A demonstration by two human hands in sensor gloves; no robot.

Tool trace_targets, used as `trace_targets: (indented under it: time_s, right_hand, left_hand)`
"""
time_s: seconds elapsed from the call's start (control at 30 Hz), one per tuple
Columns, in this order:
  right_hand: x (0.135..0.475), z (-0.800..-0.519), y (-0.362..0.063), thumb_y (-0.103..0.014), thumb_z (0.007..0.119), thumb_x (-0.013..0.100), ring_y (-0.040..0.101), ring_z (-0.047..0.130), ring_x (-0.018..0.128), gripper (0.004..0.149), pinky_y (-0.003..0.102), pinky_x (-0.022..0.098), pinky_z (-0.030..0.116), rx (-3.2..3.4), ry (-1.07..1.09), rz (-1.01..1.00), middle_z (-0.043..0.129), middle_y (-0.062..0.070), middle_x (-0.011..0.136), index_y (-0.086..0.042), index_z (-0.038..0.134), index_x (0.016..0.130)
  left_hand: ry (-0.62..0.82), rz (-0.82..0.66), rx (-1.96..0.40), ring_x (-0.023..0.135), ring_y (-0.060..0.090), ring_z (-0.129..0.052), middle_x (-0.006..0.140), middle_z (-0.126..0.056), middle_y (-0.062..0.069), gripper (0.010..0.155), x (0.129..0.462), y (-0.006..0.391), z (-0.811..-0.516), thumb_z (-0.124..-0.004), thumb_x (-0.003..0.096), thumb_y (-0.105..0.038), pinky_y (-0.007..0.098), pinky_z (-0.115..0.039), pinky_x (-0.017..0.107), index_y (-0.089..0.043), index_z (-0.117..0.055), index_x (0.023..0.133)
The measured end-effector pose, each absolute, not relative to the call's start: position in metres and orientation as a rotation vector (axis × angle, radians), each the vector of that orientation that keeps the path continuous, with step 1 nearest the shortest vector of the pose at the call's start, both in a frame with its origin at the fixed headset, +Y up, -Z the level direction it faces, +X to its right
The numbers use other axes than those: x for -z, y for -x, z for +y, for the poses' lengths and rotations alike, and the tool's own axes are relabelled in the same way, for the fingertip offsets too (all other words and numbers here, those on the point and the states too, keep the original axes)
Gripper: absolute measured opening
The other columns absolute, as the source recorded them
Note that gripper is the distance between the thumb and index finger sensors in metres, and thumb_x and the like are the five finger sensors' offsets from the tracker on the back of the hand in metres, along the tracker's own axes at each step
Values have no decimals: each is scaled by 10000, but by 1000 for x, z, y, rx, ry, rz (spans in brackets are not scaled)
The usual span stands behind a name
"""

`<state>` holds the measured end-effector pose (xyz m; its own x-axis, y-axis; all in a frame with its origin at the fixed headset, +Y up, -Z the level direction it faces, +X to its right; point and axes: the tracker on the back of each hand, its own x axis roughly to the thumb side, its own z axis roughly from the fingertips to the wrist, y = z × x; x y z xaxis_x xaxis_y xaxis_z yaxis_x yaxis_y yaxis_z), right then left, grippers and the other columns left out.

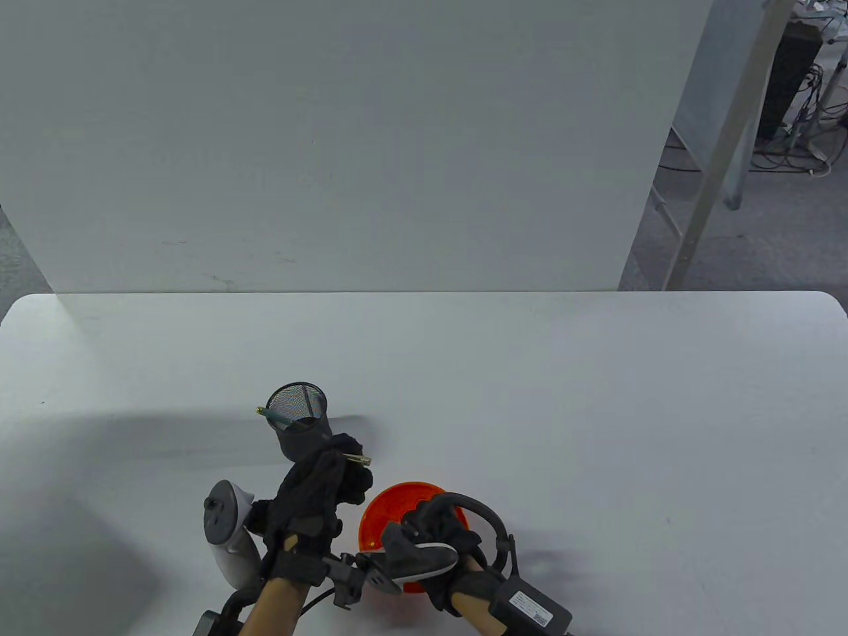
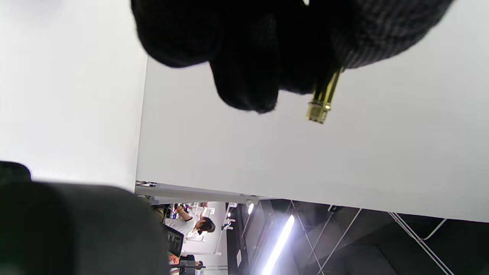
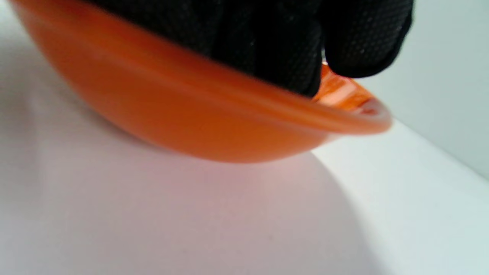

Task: Assemble fountain pens from components

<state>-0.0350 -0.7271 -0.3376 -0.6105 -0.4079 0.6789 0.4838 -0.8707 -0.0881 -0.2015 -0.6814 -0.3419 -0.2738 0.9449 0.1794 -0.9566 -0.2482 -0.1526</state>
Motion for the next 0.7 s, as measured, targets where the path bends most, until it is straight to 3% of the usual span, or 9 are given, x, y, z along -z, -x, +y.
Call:
trace_targets:
  time_s: [0.17,0.7]
  right_hand:
    - [339,-725,38,-340,849,508,338,847,680,441,605,599,699,2414,1001,-211,860,146,768,-29,904,816]
    - [343,-715,37,-393,765,533,339,779,748,467,624,639,642,2347,920,-359,779,131,838,-91,810,887]
  left_hand:
    - [-67,-270,-1805,640,124,-1013,848,-901,-40,395,342,202,-681,-742,551,-537,357,-857,483,-416,-815,920]
    - [-94,-213,-1877,676,137,-1003,891,-879,-34,386,344,213,-686,-719,565,-521,367,-851,499,-452,-787,939]
